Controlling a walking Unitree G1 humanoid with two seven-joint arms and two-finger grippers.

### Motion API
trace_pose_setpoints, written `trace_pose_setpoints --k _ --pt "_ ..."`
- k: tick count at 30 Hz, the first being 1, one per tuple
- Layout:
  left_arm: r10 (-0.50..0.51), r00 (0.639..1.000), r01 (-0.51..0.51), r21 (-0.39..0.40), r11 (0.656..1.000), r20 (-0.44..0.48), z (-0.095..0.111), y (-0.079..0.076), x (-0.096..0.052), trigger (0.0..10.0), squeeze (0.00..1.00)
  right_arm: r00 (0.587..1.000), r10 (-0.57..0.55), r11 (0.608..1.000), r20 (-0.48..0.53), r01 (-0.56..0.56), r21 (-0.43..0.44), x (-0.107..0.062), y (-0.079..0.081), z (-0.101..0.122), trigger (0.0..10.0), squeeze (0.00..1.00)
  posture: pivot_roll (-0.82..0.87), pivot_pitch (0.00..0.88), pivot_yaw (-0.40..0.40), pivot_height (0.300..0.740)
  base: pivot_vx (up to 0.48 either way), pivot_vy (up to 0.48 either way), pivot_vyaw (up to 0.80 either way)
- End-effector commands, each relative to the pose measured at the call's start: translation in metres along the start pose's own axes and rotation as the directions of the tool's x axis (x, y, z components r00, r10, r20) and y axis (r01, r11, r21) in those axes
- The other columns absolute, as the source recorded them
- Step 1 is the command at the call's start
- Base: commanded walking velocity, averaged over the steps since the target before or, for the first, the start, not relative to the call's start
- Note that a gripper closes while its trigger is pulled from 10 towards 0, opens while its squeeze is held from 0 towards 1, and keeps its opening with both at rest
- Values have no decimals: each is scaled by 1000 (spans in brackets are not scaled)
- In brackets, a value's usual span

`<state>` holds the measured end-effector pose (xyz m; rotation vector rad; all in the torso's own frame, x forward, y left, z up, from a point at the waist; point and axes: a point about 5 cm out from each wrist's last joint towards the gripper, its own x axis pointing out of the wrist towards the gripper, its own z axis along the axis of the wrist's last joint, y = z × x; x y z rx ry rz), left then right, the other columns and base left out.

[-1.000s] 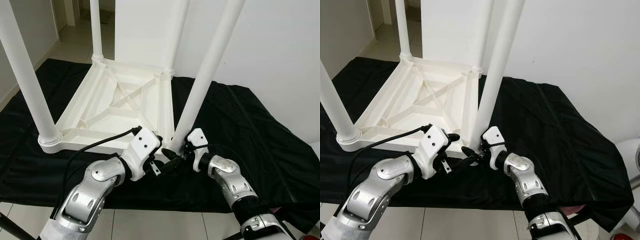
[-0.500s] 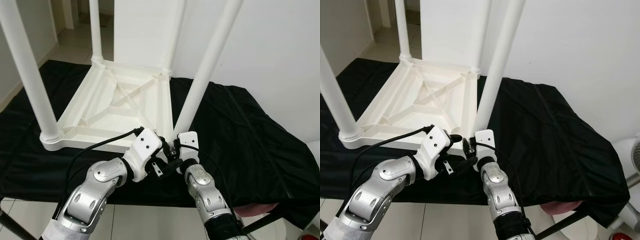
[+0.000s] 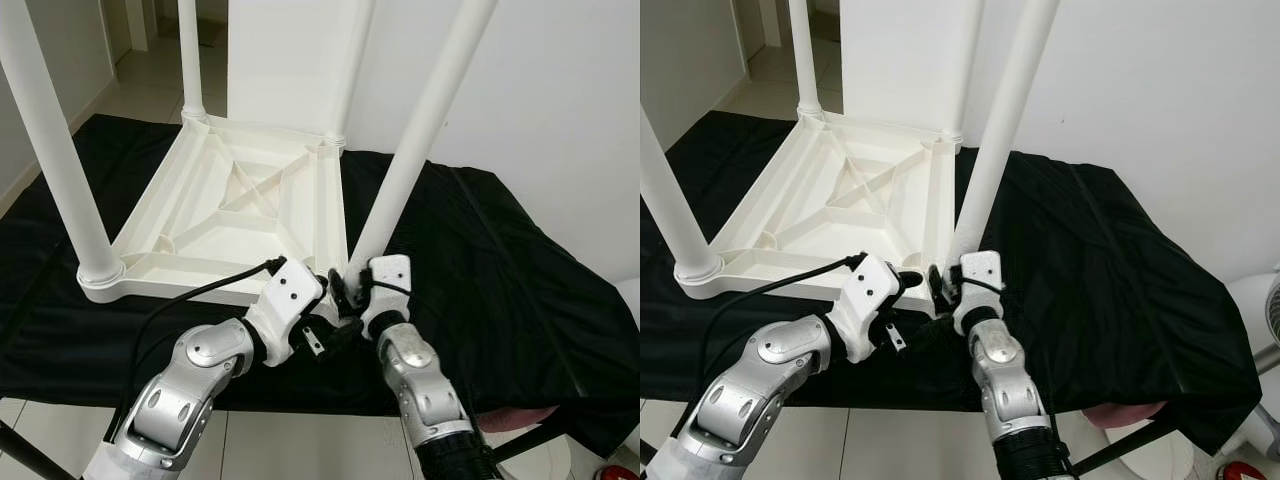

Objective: Building children table

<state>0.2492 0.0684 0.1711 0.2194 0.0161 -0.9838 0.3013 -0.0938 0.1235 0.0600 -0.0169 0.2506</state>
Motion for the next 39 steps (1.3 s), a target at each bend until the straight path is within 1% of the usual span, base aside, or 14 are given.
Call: trace_pose_setpoints --k 1,4,6,7,10,12,14,15,16,17,20,33,34,39 --pt "23 1000 -23 -8 1000 -9 -2 -1 2 10000 0 1000 3 1000 0 -3 9 -4 -8 -1 10000 1000 31 0 -153 740 0 0 0" --pt "23 1000 -23 -5 1000 -7 -2 0 2 10000 0 992 123 992 8 -123 24 -12 -19 -1 10000 1000 28 0 -149 740 0 0 0" --pt "22 1000 -22 -4 1000 -7 -2 1 2 10000 0 987 163 986 6 -163 18 -15 -23 -1 10000 1000 27 0 -145 740 0 0 0" --pt "20 1000 -20 -2 1000 -6 -1 1 2 10000 0 973 229 973 -2 -229 6 -18 -28 -3 10000 0 24 0 -141 740 0 0 0" --pt "19 1000 -19 -2 1000 -6 -1 1 2 10000 0 962 272 962 -9 -272 -3 -20 -30 -3 10000 0 24 0 -141 740 0 0 0" --pt "13 1000 -13 4 1000 -6 -1 2 2 10000 0 929 370 928 -26 -370 -29 -25 -37 -4 10000 0 20 0 -126 740 0 0 0" --pt "5 1000 -5 10 1000 -6 0 3 3 10000 0 898 436 896 -57 -439 -62 -21 -49 -3 10000 0 18 0 -121 740 0 0 0" --pt "5 1000 -5 10 1000 -6 0 3 3 10000 0 898 436 896 -57 -439 -62 -21 -49 -3 10000 0 18 0 -121 740 0 0 0" --pt "2 1000 -2 13 1000 -5 1 4 4 10000 0 874 480 869 -83 -486 -92 -17 -53 -3 10000 0 20 0 -116 740 0 0 0" --pt "2 1000 -2 13 1000 -5 1 4 4 10000 0 874 480 869 -83 -486 -92 -17 -53 -3 10000 0 20 0 -116 740 0 0 0" --pt "-1 1000 1 18 1000 -6 2 5 3 10000 0 824 553 817 -121 -565 -116 -8 -49 -3 10000 0 20 0 -109 740 0 0 0" --pt "-6 1000 6 20 1000 -1 4 4 5 10000 0 783 607 776 -138 -621 -108 5 -46 -3 10000 0 23 0 -109 740 0 0 0" --pt "-7 1000 7 19 1000 2 4 4 6 10000 0 765 627 760 -148 -643 -100 11 -39 -4 0 0 18 0 -110 740 0 0 0" --pt "-7 1000 7 19 1000 5 4 5 7 10000 0 725 667 724 -169 -685 -80 18 -28 -9 0 0 12 0 -113 740 0 0 0"
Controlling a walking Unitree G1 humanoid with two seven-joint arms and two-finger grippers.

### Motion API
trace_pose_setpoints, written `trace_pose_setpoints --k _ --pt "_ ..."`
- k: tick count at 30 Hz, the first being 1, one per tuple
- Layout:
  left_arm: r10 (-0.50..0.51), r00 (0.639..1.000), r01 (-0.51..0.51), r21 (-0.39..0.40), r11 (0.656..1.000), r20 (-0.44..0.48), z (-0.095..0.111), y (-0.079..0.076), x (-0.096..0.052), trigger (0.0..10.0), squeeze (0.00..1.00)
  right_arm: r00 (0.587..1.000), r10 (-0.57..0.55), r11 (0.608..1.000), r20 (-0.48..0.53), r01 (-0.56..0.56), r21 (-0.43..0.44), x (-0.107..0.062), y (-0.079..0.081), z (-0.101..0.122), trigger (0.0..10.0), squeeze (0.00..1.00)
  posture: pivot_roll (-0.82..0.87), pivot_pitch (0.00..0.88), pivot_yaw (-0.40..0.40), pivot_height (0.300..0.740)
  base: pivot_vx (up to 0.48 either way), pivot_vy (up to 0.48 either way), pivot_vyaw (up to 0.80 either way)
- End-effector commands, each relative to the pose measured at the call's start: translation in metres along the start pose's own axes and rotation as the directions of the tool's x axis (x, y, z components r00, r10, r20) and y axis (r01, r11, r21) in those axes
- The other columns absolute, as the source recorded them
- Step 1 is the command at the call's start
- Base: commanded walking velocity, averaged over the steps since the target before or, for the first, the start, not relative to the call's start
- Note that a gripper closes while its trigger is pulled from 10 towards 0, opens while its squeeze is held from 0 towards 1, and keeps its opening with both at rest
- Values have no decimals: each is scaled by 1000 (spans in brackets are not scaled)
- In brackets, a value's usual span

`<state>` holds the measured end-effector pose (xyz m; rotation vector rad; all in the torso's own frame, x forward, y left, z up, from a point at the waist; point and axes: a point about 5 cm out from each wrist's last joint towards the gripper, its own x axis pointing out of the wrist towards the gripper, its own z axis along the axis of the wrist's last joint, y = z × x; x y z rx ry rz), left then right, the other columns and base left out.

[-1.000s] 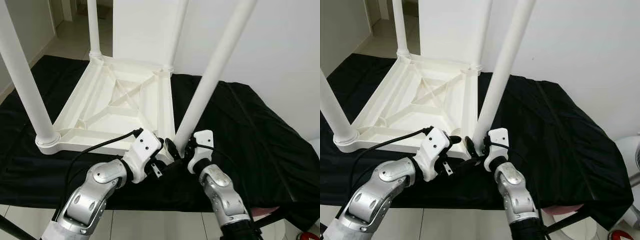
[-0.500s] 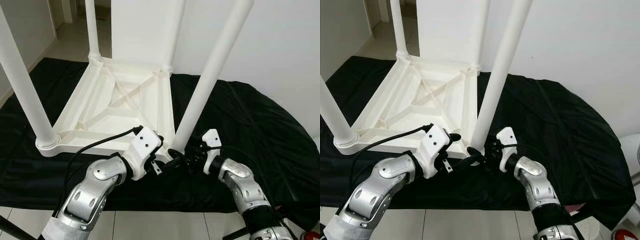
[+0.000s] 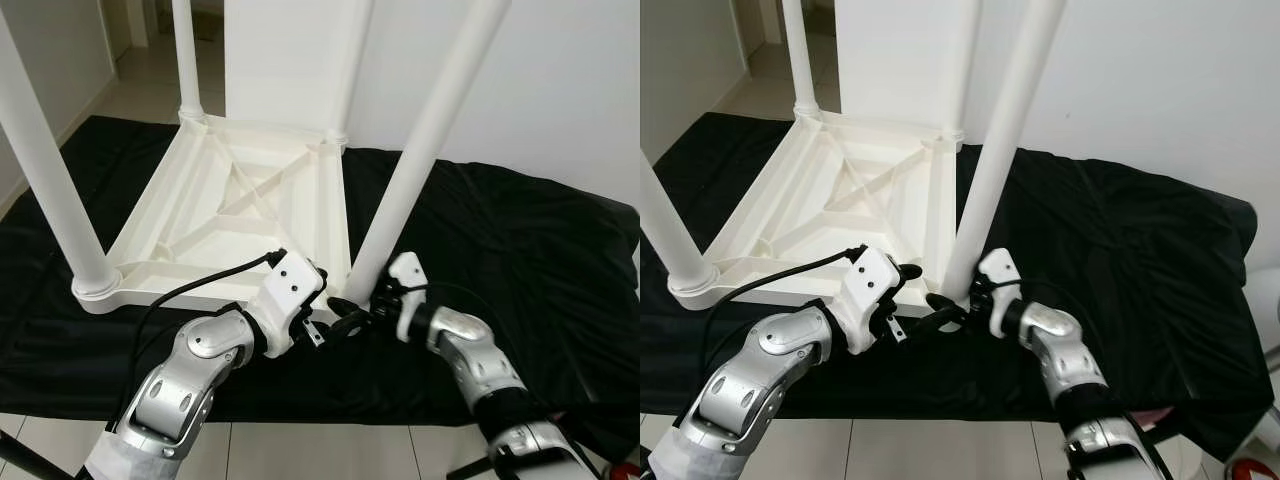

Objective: Building children table

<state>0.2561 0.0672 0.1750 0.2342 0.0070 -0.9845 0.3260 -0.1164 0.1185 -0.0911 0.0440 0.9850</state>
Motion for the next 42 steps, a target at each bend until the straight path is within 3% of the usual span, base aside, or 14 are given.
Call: trace_pose_setpoints --k 1,13,16,19,21,22,23,24,27,30,31,33,36,42 --pt "-6 1000 6 2 1000 5 1 0 3 10000 0 999 17 1000 -44 -17 2 1 1 -6 0 0 10 0 -113 740 0 0 0" --pt "-4 1000 4 -12 1000 14 1 -5 6 10000 0 998 -65 998 -5 65 15 -3 14 -12 0 0 6 0 -125 740 0 0 0" --pt "-15 1000 15 -20 1000 7 -1 -8 5 10000 0 978 -206 978 1 206 32 -6 13 -18 0 0 5 0 -117 740 0 0 0" --pt "-17 1000 17 -19 1000 3 -2 -8 4 10000 0 967 -255 966 -9 255 39 -7 12 -21 0 0 4 0 -117 740 0 0 0" --pt "-16 1000 16 -16 1000 2 -2 -6 3 10000 0 942 -333 942 -31 334 29 -8 10 -24 0 0 -1 0 -117 740 0 0 0" --pt "-13 1000 13 -13 1000 1 -2 -4 3 10000 0 907 -419 905 -50 421 58 -9 9 -26 0 0 -8 0 -111 740 0 0 0" --pt "-13 1000 13 -13 1000 1 -2 -4 3 10000 0 907 -419 905 -50 421 58 -9 9 -26 0 0 -8 0 -111 740 0 0 0" --pt "-14 1000 14 -10 1000 4 -1 -3 5 10000 0 841 -534 834 -90 541 108 -11 10 -31 0 0 -8 0 -108 740 0 0 0" --pt "-17 1000 17 -9 1000 9 1 -3 6 10000 0 809 -576 798 -116 588 134 -10 13 -34 0 0 -10 0 -107 740 0 0 0" --pt "-26 1000 26 -11 1000 14 1 -5 8 10000 0 716 -677 709 -170 696 111 -9 20 -37 0 0 -17 0 -105 740 0 0 0" --pt "-26 1000 26 -11 1000 14 1 -5 8 10000 0 716 -677 709 -170 696 111 -9 20 -37 0 0 -17 0 -105 740 0 0 0" --pt "-28 1000 28 -9 1000 10 0 -4 8 10000 0 643 -744 634 -179 765 116 -7 24 -35 0 0 -15 0 -107 740 0 0 0" --pt "-28 1000 28 -7 1000 11 1 -4 6 10000 0 613 -769 598 -183 790 134 -3 28 -33 0 0 -10 0 -111 740 0 0 0" --pt "-20 1000 20 -4 1000 1 -2 -3 4 10000 0 630 -755 611 -181 776 156 1 36 -33 0 0 -5 0 -120 740 0 0 0"
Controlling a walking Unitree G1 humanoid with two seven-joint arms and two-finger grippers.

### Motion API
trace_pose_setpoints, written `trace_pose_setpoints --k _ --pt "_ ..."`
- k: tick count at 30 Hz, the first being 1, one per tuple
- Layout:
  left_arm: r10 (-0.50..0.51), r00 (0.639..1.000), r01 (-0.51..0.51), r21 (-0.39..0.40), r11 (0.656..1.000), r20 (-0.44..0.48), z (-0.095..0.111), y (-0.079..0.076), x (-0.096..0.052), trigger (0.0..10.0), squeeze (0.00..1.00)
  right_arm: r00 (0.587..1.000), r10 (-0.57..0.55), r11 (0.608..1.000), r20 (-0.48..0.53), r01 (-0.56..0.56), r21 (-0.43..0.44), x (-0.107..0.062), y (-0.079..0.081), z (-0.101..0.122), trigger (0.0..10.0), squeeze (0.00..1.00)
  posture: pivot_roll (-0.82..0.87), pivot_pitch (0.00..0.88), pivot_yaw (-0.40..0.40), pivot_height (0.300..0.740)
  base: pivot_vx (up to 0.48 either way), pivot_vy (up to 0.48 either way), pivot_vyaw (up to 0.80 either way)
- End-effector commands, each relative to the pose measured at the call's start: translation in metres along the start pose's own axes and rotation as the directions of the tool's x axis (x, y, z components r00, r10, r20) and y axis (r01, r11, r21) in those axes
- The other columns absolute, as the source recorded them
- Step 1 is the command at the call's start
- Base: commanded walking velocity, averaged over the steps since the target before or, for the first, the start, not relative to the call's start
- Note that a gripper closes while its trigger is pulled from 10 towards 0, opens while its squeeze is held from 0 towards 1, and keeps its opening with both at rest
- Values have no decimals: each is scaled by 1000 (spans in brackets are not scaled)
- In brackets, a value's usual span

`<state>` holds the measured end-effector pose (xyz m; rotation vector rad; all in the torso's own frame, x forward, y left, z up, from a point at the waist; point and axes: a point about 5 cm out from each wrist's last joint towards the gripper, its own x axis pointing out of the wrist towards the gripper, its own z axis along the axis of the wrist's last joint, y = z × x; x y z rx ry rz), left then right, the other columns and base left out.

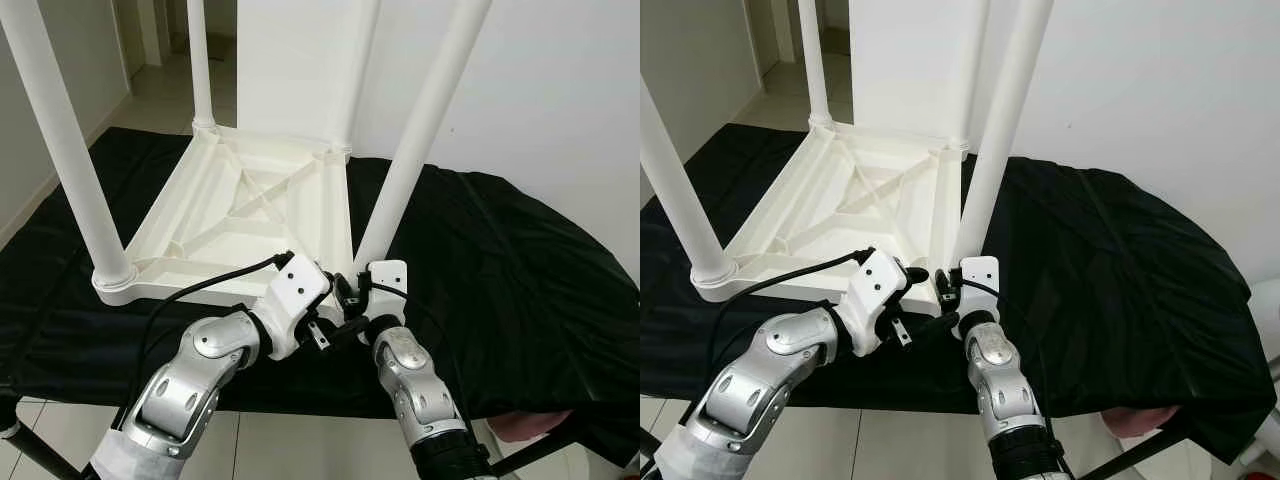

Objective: Building children table

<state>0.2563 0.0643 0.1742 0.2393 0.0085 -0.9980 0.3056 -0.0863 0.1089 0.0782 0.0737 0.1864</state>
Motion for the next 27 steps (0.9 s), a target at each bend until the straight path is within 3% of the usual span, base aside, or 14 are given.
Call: trace_pose_setpoints --k 1,2,3,4,11,12,25,26,27 --pt "0 1000 0 -7 1000 6 -1 -1 2 10000 0 988 -111 994 -111 109 -24 -9 -15 -24 1373 0 -4 0 -118 740 0 0 0" --pt "0 1000 0 -7 1000 6 -1 -1 2 10000 0 988 -111 994 -111 109 -24 -9 -15 -24 1373 0 -4 0 -118 740 0 0 0" --pt "3 1000 -3 -18 1000 19 1 -2 3 10000 0 988 -111 994 -103 109 -29 -10 -17 -22 4000 0 -4 0 -118 740 0 0 0" --pt "0 999 1 -26 1000 39 5 -4 5 10000 0 990 -107 994 -87 105 -28 -11 -19 -18 10000 0 -2 0 -123 740 0 0 0" --pt "-5 999 6 -22 1000 37 4 -5 6 10000 0 996 -70 997 -58 68 -28 -13 -20 -14 10000 0 -5 0 -129 740 0 0 0" --pt "-7 999 8 -21 1000 34 3 -6 6 10000 0 998 -48 999 -38 47 -22 -16 -22 -10 10000 1000 -9 0 -129 740 0 0 0" --pt "11 999 -10 -12 1000 31 -1 -7 7 10000 0 996 93 996 17 -92 -19 -31 -40 -3 10000 1000 -4 0 -140 740 0 0 0" --pt "26 999 -26 -3 1000 27 -2 -6 6 10000 0 991 131 991 18 -130 -27 -32 -41 -3 10000 118 -3 0 -139 740 0 0 0" --pt "26 999 -26 -3 1000 27 -2 -6 6 10000 0 991 131 991 18 -130 -27 -32 -41 -3 10000 118 -3 0 -139 740 0 0 0"
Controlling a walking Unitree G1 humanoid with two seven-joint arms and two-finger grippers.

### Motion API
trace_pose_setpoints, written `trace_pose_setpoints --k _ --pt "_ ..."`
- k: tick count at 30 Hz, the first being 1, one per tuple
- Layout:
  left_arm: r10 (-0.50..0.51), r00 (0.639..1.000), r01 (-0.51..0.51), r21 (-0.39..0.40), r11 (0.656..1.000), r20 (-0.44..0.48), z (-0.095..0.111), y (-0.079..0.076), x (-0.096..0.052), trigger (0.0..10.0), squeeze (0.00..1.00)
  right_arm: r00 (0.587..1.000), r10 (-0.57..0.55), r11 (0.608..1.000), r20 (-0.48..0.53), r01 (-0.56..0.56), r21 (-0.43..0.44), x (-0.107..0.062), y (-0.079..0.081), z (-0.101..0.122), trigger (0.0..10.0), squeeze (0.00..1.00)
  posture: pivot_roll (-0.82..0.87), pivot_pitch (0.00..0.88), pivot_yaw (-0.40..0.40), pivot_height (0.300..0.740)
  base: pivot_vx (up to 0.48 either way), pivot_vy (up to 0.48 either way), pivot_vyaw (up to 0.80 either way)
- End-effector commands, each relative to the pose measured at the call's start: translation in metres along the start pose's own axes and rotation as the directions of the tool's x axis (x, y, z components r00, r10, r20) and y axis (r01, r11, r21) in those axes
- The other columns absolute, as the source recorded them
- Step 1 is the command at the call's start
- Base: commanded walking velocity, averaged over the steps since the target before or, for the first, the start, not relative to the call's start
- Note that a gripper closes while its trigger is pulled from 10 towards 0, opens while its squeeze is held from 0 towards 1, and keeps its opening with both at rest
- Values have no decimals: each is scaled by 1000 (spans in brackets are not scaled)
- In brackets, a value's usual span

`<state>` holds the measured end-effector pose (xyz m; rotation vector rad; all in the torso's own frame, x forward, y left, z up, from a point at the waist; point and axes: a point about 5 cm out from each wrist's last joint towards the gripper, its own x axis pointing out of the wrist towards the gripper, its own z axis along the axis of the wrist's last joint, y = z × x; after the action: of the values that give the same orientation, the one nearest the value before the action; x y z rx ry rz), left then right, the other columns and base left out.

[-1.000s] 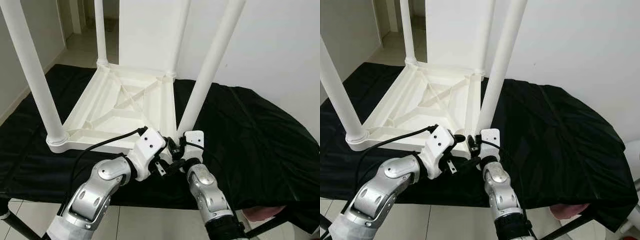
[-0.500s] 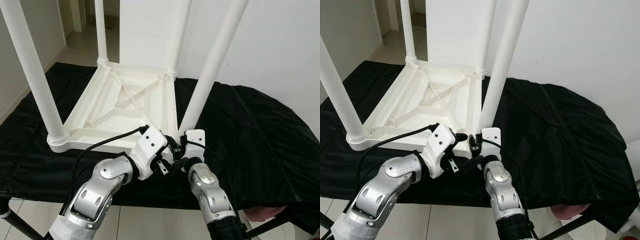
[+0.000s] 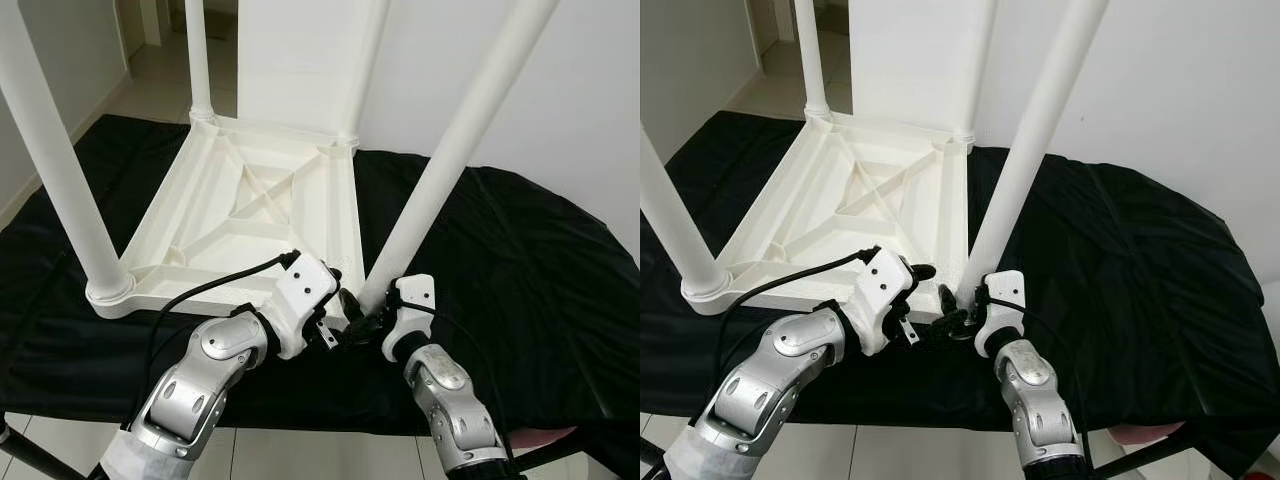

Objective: Building children table

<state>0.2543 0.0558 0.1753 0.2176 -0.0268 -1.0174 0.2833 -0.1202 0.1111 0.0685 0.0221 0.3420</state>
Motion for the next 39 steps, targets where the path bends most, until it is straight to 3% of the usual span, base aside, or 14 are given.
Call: trace_pose_setpoints --k 1,2,7,11,20,22,32,33,36,38,39 --pt "40 999 -40 0 999 -15 -5 0 0 10000 0 999 -26 1000 -25 26 -5 -6 -11 -6 10000 118 -3 0 -139 740 0 0 0" --pt "73 997 -73 -12 997 -4 -5 5 -3 10000 0 999 45 999 -28 -46 -29 -7 -15 -5 10000 0 2 0 -138 740 0 0 0" --pt "153 988 -153 -30 988 -10 -6 19 -23 10000 0 959 276 954 -66 -282 -99 -12 -34 1 10000 0 15 0 -139 740 0 0 0" --pt "156 988 -156 -28 987 -16 -7 20 -25 10000 0 951 301 946 -73 -307 -106 -13 -36 2 10000 0 15 0 -139 740 0 0 0" --pt "162 984 -161 16 987 -77 -21 11 -35 10000 0 898 422 885 -120 -437 -162 -9 -51 5 10000 0 43 0 -144 740 0 0 0" --pt "154 985 -154 10 988 -76 -21 8 -35 10000 0 864 488 847 -122 -503 -175 -2 -55 8 10000 0 49 0 -142 740 0 0 0" --pt "134 988 -135 -6 991 -76 -20 5 -33 10000 0 832 541 814 -124 -555 -171 14 -51 11 10000 0 61 0 -142 740 0 0 0" --pt "127 989 -128 -4 992 -79 -19 4 -33 10000 0 817 563 798 -124 -576 -175 27 -41 10 10000 0 80 0 -149 740 0 0 0" --pt "126 989 -127 -1 992 -80 -19 3 -33 10000 0 811 571 793 -124 -584 -171 32 -37 9 10000 0 81 0 -150 740 0 0 0" --pt "126 989 -126 3 992 -80 -19 2 -32 10000 0 794 596 779 -118 -607 -155 36 -29 5 8078 0 89 0 -154 740 0 0 0" --pt "126 989 -126 3 992 -80 -19 2 -32 10000 0 794 596 779 -118 -607 -155 36 -29 5 8078 0 89 0 -154 740 0 0 0"
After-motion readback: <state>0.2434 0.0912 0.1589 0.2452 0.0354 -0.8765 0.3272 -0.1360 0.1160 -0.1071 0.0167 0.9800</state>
